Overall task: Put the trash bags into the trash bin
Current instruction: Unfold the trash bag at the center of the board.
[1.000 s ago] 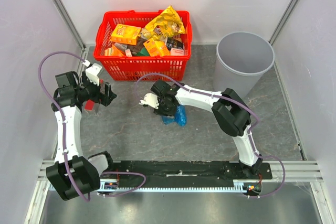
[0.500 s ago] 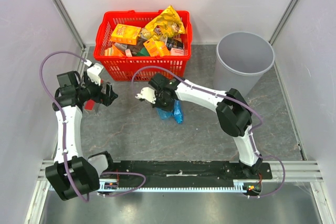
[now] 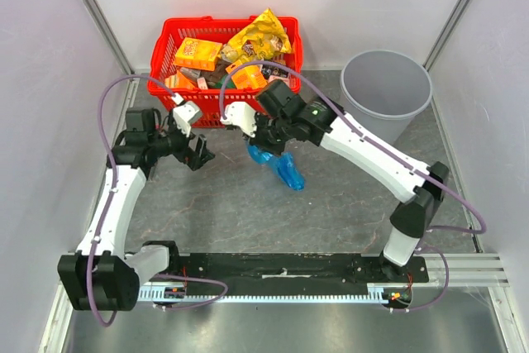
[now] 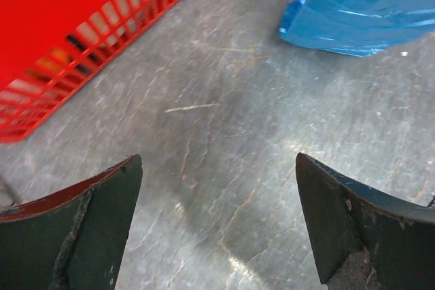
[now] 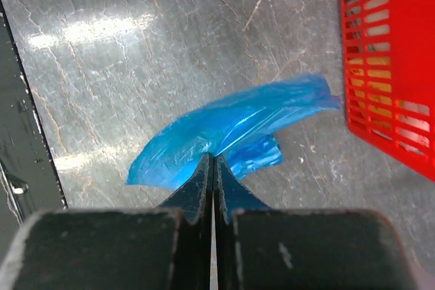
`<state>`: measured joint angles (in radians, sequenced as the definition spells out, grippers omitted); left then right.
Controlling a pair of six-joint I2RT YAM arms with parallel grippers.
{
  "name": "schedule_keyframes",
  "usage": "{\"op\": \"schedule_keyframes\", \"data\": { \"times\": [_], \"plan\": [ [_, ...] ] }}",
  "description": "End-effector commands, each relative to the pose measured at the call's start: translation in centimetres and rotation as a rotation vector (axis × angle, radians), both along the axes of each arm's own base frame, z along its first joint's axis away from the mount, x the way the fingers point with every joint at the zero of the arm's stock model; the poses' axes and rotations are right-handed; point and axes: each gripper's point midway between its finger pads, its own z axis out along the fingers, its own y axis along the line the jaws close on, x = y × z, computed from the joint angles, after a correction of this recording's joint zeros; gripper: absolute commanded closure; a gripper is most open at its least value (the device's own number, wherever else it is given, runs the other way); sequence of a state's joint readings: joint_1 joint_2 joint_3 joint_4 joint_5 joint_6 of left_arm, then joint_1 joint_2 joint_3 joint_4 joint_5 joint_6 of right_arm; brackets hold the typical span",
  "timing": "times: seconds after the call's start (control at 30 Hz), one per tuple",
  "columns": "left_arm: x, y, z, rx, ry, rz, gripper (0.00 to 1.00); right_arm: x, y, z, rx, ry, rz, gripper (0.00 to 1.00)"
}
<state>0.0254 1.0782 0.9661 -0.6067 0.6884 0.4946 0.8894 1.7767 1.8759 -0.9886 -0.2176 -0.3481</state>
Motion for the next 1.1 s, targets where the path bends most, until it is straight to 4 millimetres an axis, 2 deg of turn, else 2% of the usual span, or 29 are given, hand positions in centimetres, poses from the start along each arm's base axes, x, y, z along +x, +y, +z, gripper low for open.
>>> {"op": "schedule_keyframes", "data": {
  "times": [0.0,0.1,0.2,0.3,0.43,0.67,0.73,0.9,0.97,1.07],
  "plan": [
    [0.8,-3.3,2.4,-0.06,-0.029,-0.07,0.01,-0.5,-3.1,2.4,-0.004,-0.039,-0.043,1.0],
    [0.8,-5.4,3.8,-0.115,-0.022,-0.123,0.01,-0.6,-3.7,3.3,0.026,-0.04,-0.052,1.0],
    [1.1,-6.1,5.2,-0.16,-0.02,-0.133,0.01,-0.8,-3.6,4.2,0.047,-0.041,-0.048,1.0],
    [0.8,-6.7,7.0,-0.2,-0.032,-0.152,0.01,-1.1,-2.9,5.0,0.073,-0.021,-0.025,1.0],
    [-0.2,-7.1,9.3,-0.238,-0.061,-0.17,0.0,-0.3,-1.8,8.4,0.136,-0.077,-0.007,1.0],
    [-2.2,-7.7,12.5,-0.293,-0.085,-0.21,0.0,-0.1,-0.2,11.4,0.223,-0.104,0.024,1.0],
    [-2.6,-7.8,13.1,-0.311,-0.084,-0.219,0.0,0.2,0.1,11.4,0.231,-0.108,0.02,1.0],
    [-3.2,-8.1,13.9,-0.339,-0.084,-0.233,0.0,0.5,1.1,9.9,0.226,-0.071,0.031,1.0],
    [-3.3,-8.4,13.9,-0.347,-0.076,-0.236,0.0,0.6,1.6,9.9,0.237,-0.065,0.033,1.0],
    [-3.0,-8.4,14.1,-0.349,-0.089,-0.226,0.0,0.7,2.2,11.1,0.28,-0.082,0.041,1.0]
  ]
}}
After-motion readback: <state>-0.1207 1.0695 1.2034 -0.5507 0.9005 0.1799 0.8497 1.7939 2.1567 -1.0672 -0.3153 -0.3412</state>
